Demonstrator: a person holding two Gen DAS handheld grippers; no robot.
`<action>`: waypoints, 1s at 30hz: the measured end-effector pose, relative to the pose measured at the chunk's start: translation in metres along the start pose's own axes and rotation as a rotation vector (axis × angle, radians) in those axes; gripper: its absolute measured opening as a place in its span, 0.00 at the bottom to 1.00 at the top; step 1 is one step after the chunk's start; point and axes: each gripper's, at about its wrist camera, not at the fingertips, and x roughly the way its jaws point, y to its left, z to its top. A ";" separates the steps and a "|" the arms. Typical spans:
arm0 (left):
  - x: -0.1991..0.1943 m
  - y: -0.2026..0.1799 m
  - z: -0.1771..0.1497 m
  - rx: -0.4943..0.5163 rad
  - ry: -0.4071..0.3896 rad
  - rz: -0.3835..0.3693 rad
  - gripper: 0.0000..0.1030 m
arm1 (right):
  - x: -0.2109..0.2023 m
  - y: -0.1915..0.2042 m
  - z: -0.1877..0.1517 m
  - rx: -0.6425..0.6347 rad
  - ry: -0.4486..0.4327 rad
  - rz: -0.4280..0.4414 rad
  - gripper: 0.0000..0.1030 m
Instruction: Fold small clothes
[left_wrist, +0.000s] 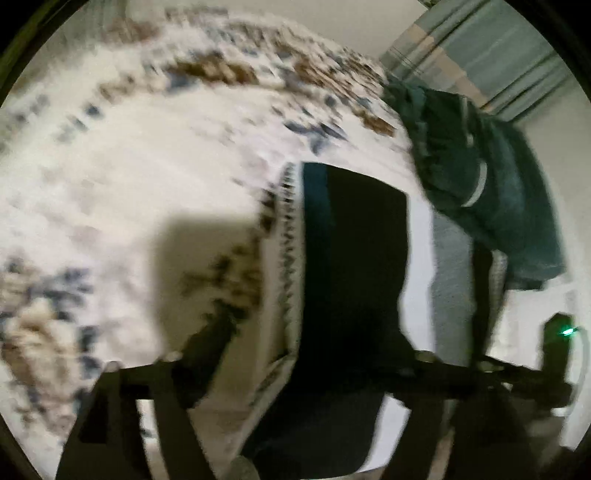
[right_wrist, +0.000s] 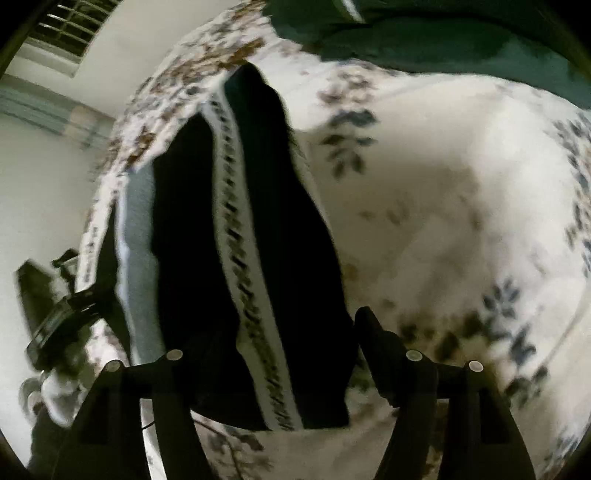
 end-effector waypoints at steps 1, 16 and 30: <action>-0.003 -0.004 -0.005 0.021 -0.024 0.052 0.89 | 0.002 -0.001 0.001 -0.011 0.000 -0.056 0.72; -0.075 -0.077 -0.063 0.146 -0.069 0.291 1.00 | -0.097 0.068 -0.073 -0.159 -0.178 -0.462 1.00; -0.267 -0.157 -0.114 0.196 -0.220 0.297 1.00 | -0.329 0.133 -0.206 -0.182 -0.406 -0.445 1.00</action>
